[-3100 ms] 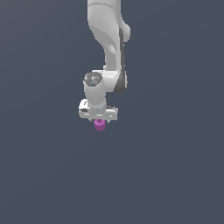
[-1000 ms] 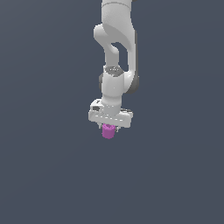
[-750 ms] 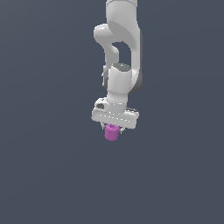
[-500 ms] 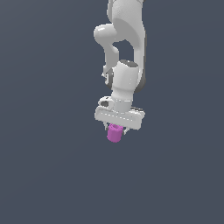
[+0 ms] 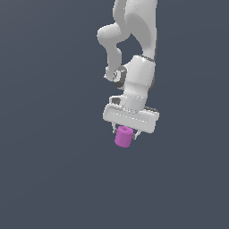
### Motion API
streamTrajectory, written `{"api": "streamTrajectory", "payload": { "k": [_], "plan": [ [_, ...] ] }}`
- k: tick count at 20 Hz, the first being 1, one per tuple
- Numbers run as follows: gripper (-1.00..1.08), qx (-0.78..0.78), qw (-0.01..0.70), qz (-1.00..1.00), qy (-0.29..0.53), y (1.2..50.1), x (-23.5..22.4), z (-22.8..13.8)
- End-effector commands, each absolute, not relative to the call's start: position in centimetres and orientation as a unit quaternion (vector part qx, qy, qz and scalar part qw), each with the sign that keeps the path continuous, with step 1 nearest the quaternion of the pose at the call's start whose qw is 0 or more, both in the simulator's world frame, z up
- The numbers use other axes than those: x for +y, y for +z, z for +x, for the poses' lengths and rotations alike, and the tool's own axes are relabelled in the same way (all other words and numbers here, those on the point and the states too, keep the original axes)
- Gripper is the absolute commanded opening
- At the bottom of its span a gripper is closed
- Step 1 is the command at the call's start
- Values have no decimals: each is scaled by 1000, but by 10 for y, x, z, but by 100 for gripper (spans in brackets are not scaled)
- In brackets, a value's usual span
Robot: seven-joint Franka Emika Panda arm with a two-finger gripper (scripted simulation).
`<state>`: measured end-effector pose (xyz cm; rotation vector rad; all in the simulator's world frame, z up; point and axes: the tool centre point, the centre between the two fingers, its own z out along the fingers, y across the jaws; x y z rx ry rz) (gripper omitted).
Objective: Pick up the object and move it to a goal position.
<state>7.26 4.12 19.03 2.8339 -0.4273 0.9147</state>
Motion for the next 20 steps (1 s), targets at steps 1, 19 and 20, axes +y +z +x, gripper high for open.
{"api": "streamTrajectory", "payload": {
  "k": [1,19,20],
  "plan": [
    [-100,-147,71,933,321,201,48,78],
    [-100,-189,104,861,460,294,105,115],
    [-100,-192,107,855,469,300,110,116]
  ]
}}
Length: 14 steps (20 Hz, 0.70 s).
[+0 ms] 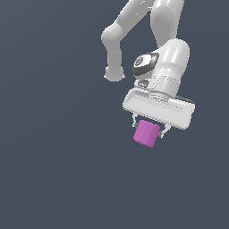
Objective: Pick up the object and move it to a goal position.
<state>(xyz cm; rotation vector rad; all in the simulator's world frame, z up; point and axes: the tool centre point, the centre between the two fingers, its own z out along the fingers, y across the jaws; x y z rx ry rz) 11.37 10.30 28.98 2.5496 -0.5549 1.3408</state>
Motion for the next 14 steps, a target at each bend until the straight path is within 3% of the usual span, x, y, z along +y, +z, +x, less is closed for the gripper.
{"api": "streamTrajectory", "payload": {
  "k": [1,14],
  "plan": [
    [-100,-195,109,849,479,307,114,118],
    [-100,-232,141,762,587,385,168,131]
  ]
}}
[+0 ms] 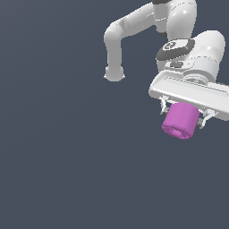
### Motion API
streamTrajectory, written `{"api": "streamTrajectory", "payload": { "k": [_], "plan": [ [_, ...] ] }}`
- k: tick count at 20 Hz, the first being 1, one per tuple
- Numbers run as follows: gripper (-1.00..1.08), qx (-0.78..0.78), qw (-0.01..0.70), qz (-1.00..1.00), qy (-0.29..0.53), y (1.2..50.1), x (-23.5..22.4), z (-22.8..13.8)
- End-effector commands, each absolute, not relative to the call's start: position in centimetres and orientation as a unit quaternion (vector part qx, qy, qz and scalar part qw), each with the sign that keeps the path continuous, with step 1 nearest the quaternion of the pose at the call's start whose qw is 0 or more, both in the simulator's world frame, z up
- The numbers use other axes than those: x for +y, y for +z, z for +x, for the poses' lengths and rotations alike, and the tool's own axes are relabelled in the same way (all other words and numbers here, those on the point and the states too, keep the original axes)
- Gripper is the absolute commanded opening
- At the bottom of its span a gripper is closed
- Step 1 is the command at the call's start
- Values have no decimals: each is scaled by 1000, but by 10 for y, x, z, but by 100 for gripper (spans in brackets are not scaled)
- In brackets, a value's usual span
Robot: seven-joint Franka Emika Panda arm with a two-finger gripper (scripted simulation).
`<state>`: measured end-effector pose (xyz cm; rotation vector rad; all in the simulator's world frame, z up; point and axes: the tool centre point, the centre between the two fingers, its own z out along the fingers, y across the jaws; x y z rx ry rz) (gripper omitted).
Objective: Pick up the object and move it to a goal position.
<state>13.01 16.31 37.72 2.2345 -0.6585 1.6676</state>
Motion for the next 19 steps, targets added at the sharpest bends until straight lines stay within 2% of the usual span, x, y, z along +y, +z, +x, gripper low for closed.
{"api": "streamTrajectory", "payload": {
  "k": [1,10,19],
  "plan": [
    [-100,-234,143,757,593,390,171,131],
    [-100,-248,158,722,626,415,187,133],
    [-100,-250,160,720,627,416,187,134]
  ]
}}
